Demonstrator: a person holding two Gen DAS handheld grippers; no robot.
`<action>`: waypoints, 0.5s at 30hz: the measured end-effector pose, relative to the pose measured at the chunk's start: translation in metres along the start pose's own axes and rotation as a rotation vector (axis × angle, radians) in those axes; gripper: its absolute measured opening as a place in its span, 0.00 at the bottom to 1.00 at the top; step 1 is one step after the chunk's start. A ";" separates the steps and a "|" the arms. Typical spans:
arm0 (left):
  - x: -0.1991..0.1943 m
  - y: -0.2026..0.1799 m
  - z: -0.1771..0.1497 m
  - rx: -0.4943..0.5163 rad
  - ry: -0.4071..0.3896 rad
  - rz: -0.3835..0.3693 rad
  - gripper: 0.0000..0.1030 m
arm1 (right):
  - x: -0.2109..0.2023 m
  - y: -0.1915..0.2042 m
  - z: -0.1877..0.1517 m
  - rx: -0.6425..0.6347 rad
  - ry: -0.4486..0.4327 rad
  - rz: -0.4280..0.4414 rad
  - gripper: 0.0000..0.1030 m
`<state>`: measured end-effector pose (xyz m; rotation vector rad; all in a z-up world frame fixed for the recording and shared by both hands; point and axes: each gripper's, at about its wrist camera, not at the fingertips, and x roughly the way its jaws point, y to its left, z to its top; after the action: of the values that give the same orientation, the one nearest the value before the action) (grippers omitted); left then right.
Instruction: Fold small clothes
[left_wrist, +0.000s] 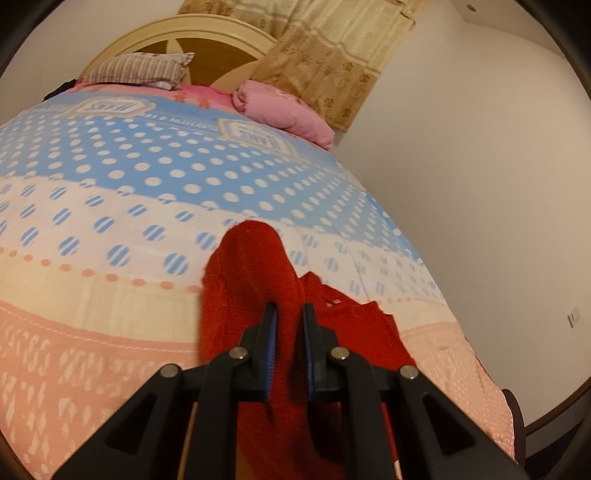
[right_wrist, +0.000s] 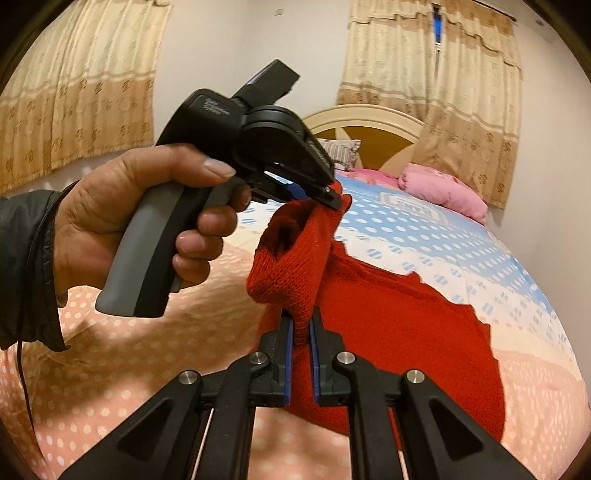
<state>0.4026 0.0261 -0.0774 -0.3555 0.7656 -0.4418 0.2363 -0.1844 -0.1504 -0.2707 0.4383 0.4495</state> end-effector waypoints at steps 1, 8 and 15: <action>0.002 -0.004 0.000 0.006 0.002 -0.004 0.13 | -0.002 -0.004 -0.001 0.012 -0.001 -0.005 0.07; 0.021 -0.036 -0.003 0.032 0.024 -0.028 0.13 | -0.014 -0.030 -0.009 0.088 -0.010 -0.030 0.06; 0.038 -0.069 -0.004 0.072 0.041 -0.061 0.13 | -0.029 -0.056 -0.017 0.146 -0.023 -0.057 0.06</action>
<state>0.4069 -0.0523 -0.0704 -0.3040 0.7780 -0.5342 0.2336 -0.2489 -0.1430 -0.1363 0.4377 0.3624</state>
